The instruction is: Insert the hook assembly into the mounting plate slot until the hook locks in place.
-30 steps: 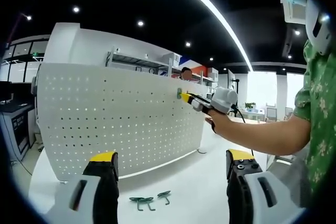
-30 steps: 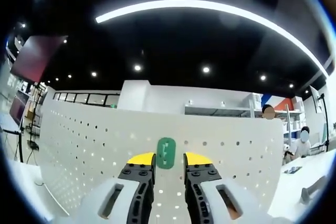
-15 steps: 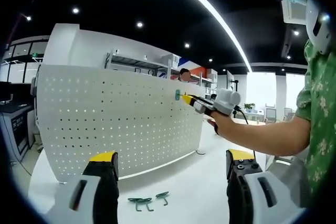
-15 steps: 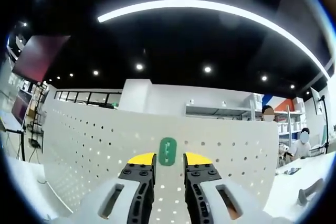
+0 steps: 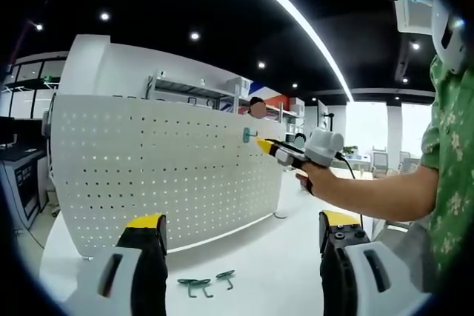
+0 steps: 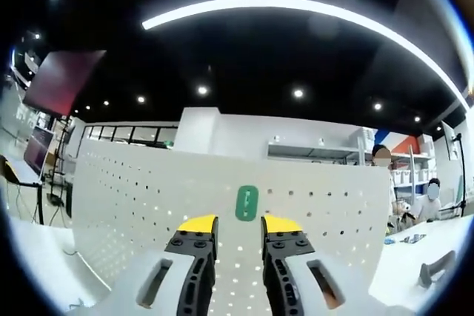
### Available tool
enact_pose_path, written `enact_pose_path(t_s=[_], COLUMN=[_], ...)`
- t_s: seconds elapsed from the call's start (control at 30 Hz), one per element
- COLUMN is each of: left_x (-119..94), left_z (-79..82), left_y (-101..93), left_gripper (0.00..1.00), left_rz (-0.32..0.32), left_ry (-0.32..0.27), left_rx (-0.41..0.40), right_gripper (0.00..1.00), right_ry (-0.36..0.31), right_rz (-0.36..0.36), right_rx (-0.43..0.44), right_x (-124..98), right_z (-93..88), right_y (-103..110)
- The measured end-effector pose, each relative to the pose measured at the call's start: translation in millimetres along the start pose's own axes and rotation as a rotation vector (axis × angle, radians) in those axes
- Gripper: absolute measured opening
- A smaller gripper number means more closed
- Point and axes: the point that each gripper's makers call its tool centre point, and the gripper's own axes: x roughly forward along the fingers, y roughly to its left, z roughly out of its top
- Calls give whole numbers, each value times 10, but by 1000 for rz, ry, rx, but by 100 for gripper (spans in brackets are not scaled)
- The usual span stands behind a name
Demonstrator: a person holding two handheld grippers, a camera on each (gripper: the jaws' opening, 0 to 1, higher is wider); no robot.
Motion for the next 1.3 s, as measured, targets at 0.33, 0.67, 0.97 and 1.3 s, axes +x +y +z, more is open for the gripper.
enact_pose_path(t_s=[0.33, 0.67, 0.97, 1.3], left_x=[-36, -45, -52, -98], left_z=[-2, -4, -15, -23], left_y=[-25, -68, -118, -146], left_gripper=[87, 87, 87, 87], left_rz=[1, -3, -10, -7], left_ry=[1, 2, 7, 8], left_rx=[2, 3, 4, 7], right_gripper=[34, 44, 51, 56], right_ry=[18, 41, 81, 114], right_rz=[64, 122, 180, 270], right_rx=[31, 58, 76, 87], right_x=[-90, -201, -300, -423], right_z=[-21, -49, -115, -179], right_y=[94, 170, 270, 461])
